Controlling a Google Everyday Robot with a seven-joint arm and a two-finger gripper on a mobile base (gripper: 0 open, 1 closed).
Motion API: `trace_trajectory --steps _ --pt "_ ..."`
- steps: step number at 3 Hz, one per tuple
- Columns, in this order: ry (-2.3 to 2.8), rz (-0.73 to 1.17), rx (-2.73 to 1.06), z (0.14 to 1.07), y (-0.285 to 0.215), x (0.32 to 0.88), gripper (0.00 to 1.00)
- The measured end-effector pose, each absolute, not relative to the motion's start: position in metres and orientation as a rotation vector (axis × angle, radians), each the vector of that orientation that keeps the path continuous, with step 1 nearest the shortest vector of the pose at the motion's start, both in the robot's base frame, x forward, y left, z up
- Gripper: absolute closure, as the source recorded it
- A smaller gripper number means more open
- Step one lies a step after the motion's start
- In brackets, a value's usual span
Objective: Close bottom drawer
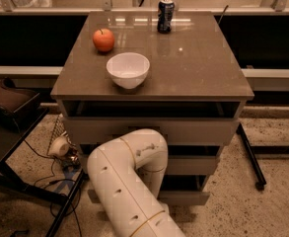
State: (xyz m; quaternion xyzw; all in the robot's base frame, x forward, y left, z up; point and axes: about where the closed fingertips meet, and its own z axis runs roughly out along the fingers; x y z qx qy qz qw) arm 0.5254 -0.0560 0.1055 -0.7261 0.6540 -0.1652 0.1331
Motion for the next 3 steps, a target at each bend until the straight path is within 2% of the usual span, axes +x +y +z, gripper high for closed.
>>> trace_trajectory --steps 3 --pt "1.894 -0.545 -2.086 0.123 -0.067 0.505 1.0"
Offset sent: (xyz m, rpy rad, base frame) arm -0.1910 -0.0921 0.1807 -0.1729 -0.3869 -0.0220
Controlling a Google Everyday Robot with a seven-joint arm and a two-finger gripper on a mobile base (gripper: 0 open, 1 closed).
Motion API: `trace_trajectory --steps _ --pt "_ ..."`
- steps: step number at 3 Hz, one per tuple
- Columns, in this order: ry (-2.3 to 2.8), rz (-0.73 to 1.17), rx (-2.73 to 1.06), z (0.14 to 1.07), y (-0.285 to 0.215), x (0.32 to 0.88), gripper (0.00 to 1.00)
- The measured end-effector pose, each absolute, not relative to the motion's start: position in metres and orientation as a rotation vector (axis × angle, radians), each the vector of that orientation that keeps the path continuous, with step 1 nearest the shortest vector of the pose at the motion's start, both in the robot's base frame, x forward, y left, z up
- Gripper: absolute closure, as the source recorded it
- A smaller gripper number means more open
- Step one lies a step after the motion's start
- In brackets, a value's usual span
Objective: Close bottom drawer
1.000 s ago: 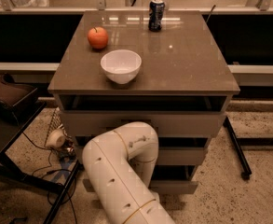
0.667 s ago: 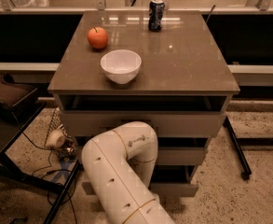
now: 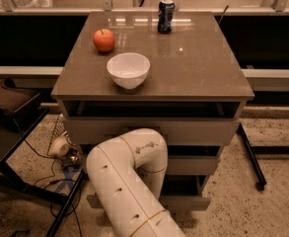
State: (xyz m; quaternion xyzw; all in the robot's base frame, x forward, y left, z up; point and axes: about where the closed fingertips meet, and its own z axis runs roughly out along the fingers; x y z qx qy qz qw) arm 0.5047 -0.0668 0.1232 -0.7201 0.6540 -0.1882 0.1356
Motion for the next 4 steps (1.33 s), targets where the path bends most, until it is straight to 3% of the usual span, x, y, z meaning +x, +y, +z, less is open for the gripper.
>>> trace_trajectory --steps 4 --pt "1.894 -0.545 -2.086 0.1226 -0.0669 0.5046 1.0"
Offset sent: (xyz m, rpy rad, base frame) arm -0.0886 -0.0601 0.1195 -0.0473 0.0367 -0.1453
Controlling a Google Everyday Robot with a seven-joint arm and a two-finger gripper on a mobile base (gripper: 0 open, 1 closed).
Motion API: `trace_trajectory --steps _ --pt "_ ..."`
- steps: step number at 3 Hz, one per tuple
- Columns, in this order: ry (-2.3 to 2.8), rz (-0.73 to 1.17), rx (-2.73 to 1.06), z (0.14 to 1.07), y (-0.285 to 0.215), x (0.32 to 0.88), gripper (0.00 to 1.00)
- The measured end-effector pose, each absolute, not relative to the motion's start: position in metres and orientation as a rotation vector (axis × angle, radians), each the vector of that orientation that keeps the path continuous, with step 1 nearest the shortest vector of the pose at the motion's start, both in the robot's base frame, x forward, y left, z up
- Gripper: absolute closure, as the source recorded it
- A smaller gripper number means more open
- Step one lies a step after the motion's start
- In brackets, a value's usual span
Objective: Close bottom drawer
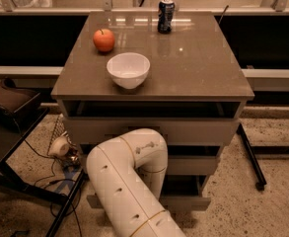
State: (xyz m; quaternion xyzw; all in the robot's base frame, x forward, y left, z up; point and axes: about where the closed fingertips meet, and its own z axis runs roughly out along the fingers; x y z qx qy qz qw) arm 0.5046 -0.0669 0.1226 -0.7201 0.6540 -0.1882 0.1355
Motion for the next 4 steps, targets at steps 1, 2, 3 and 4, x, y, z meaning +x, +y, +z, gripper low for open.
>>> trace_trajectory --steps 1,2,3,4 --pt "1.894 -0.545 -2.086 0.1226 -0.0665 0.5048 1.0" --pt "1.894 -0.545 -2.086 0.1227 -0.066 0.5049 1.0" --pt "1.894 -0.545 -2.086 0.1227 -0.0656 0.5051 0.84" --pt "1.894 -0.545 -2.086 0.1226 -0.0654 0.5051 0.61"
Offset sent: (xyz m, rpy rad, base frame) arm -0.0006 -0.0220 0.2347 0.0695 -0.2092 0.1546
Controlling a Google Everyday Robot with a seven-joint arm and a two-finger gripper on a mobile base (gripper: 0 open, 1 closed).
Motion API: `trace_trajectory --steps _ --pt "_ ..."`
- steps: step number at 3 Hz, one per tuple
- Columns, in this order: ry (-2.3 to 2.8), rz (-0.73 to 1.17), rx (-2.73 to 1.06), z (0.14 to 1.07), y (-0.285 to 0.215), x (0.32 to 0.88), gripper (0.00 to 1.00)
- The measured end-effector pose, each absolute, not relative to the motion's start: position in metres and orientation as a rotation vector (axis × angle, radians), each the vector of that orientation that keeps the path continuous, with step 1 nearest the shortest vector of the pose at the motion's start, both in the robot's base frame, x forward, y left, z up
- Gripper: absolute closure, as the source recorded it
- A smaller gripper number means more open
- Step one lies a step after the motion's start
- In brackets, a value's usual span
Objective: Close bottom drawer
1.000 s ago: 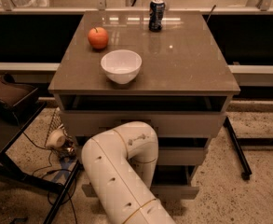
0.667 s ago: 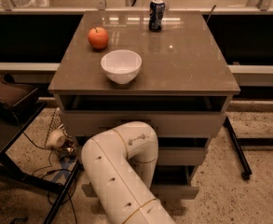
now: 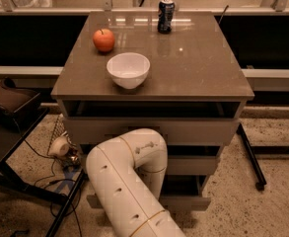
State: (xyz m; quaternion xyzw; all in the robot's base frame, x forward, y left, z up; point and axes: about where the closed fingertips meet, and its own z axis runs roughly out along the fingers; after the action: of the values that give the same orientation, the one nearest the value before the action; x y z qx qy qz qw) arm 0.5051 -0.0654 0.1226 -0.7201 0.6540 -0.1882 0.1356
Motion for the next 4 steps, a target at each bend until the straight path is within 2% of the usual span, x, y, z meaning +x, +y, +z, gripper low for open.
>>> trace_trajectory --steps 1,2,3,4 --pt "1.894 -0.545 -2.086 0.1226 -0.0654 0.5051 0.6" --pt "1.894 -0.545 -2.086 0.1226 -0.0654 0.5051 0.82" --pt "1.888 -0.551 -2.089 0.1254 -0.0649 0.5073 1.0" --pt "1.888 -0.551 -2.089 0.1254 -0.0649 0.5073 1.0"
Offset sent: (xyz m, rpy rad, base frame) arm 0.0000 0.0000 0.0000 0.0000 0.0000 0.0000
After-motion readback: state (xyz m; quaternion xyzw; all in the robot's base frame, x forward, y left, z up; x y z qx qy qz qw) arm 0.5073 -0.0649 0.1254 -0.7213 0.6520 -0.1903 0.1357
